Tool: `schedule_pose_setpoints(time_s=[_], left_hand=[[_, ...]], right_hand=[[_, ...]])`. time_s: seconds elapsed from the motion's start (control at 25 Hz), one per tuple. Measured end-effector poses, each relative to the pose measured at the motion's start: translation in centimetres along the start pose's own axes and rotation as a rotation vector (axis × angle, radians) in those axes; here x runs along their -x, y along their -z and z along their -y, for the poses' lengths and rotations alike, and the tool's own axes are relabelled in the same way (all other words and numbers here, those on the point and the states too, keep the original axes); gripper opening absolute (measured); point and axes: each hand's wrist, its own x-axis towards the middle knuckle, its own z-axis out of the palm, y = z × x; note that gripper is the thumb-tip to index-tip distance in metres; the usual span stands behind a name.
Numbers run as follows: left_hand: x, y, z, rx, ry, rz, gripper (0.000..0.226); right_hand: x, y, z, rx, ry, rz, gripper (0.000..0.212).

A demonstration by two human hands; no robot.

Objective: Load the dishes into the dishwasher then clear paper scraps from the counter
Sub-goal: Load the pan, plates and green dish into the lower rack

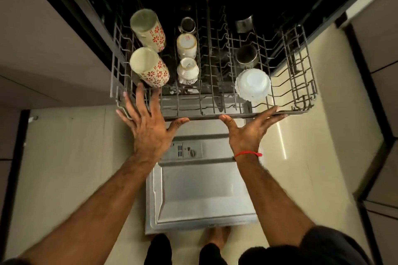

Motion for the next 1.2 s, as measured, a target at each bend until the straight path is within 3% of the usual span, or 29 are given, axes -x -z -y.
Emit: schedule_pose_setpoints(time_s=[0.2,0.48,0.84,1.04,1.2], left_hand=[[-9.4,0.3,-1.6,0.056,-0.001,0.05,0.103],[-21.0,2.0,-1.8,-0.046,0.036,0.108,0.097],[-20.8,1.2,-1.0,-0.041,-0.071,0.009,0.09],[-17.8,-0.9,-0.1,-0.029,-0.167,-0.163,0.079],[-12.9,-5.5,1.9,0.003,-0.347,-0.256,0.087]], right_hand=[[-8.2,-2.7,4.4,-0.016,0.041,0.062,0.145],[-15.4,-7.5,10.3,0.081,-0.063,0.068,0.148],[-15.7,-8.2,8.4,-0.089,0.075,0.036,0.142],[-14.6,-7.0,5.2,-0.217,0.272,-0.025,0.104],[-12.6,-7.3,-0.2,-0.035,0.43,-0.058,0.093]])
